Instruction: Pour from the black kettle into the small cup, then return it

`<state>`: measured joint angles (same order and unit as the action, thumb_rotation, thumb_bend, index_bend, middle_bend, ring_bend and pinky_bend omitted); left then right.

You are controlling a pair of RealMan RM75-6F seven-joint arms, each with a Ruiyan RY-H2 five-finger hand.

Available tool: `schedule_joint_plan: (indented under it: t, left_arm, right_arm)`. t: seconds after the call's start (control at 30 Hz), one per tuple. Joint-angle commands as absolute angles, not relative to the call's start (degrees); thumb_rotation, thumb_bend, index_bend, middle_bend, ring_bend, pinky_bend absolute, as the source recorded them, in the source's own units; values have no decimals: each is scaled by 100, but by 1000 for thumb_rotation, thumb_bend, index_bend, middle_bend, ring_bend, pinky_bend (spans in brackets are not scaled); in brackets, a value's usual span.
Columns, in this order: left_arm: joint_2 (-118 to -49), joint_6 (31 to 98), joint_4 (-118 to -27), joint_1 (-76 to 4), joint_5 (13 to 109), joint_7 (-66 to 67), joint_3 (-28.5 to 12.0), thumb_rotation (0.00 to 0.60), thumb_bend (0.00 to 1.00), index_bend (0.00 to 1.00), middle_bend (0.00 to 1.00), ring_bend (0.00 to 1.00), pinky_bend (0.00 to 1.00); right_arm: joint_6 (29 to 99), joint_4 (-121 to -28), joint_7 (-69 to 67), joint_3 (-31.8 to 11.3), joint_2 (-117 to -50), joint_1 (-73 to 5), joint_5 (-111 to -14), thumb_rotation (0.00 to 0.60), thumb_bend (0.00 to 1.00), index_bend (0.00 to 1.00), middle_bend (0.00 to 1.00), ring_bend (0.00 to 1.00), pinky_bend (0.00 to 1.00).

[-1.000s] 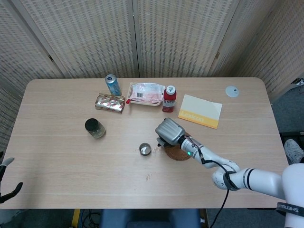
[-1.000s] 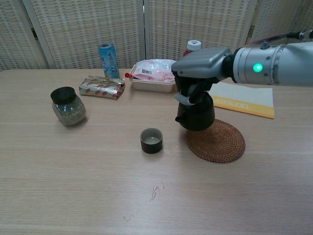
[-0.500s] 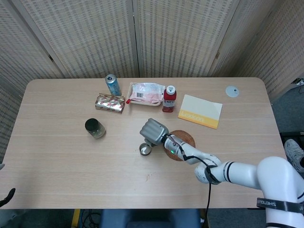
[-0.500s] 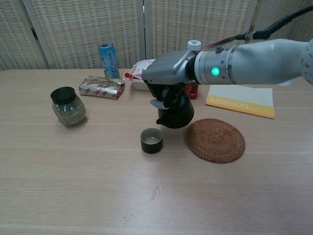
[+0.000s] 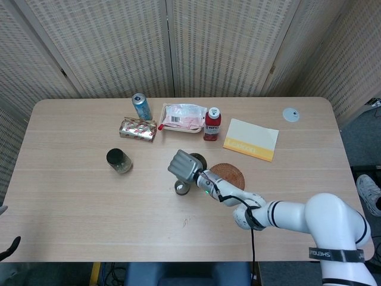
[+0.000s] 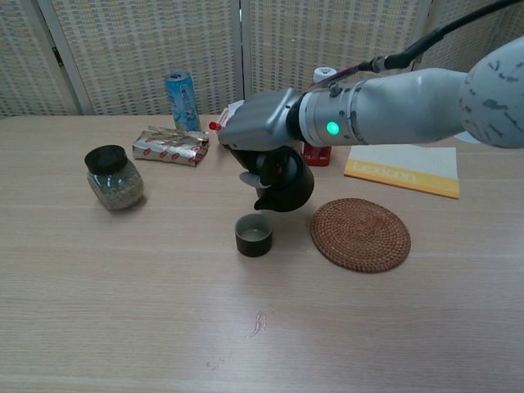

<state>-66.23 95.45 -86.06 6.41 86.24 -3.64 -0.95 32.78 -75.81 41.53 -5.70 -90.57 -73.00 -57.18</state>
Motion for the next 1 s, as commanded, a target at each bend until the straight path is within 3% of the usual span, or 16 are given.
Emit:
schedule_joint_plan:
  t: [0.03,1.0]
  left_arm:
    - [-6618,9537,-8630,622,8657,-346,-98,600,250,173,3,61,0]
    - [-6731,9306,-8807,332,9102,-180,13,600,251,173,3,61,0]
  right_arm:
    - [3362,-7626,4343,-475,-9079,-7414,-5574,426,612,1000,1000,927,500]
    - [3875,-7856,5548,124,-9249,-8106,-4689,425,607,1000,1000,933,500]
